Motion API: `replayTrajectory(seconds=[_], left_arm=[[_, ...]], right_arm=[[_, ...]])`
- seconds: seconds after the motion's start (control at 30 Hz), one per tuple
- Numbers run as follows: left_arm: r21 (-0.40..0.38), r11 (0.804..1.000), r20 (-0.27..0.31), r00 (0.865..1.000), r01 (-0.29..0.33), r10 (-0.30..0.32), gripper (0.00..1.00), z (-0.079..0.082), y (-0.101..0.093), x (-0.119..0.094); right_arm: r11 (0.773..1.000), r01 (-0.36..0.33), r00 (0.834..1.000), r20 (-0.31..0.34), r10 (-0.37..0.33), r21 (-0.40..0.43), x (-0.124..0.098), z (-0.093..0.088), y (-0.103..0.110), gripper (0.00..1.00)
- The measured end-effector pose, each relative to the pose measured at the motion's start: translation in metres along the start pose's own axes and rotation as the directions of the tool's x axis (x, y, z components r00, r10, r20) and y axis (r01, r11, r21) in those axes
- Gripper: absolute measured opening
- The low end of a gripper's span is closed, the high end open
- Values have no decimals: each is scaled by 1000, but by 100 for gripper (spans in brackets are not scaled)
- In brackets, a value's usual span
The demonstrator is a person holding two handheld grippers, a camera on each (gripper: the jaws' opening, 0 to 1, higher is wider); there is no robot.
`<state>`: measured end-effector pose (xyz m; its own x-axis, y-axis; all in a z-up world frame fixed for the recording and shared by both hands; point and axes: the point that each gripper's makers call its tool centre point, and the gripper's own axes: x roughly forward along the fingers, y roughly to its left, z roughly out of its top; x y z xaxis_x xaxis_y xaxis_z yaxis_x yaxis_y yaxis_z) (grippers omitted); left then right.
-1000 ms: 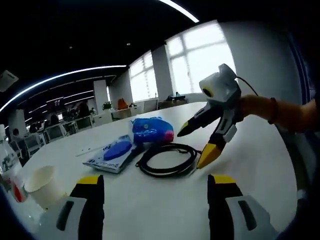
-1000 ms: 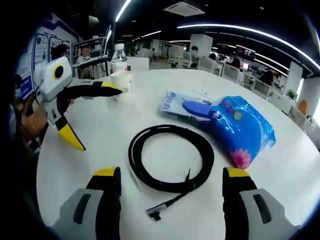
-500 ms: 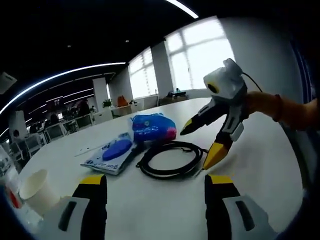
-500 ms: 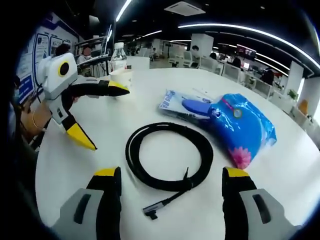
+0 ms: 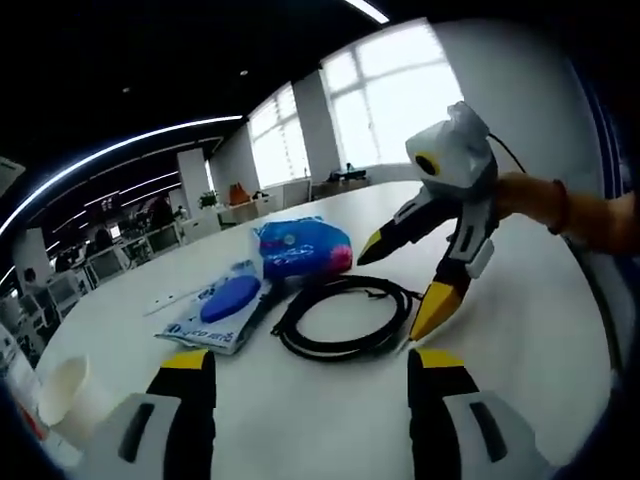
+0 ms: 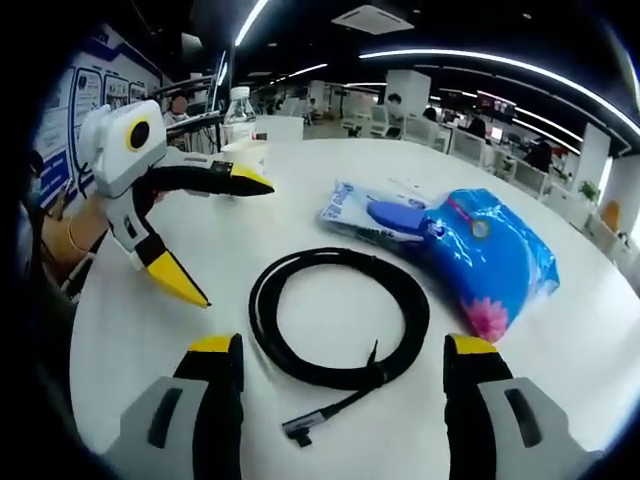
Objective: Arrange the tabletop items into an orderly group along one side of the table until the central work area is clear of visible clutter.
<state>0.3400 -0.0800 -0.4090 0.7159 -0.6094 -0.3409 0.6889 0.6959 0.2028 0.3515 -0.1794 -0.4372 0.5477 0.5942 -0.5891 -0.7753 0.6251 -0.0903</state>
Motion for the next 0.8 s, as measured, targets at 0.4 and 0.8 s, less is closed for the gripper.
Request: replayTrajectory(seconds=[0.4,0.8], left_arm=[[-58,995,-34,996,84,-86,74,-4,-8,20],[-66,993,-22,995,101,-102,70,2,19,35]], right_arm=[[1000,-22,1000,5,22,0,1,1,0,78],[1000,-18,1000,-5,18,0,1,-4,-5,77]])
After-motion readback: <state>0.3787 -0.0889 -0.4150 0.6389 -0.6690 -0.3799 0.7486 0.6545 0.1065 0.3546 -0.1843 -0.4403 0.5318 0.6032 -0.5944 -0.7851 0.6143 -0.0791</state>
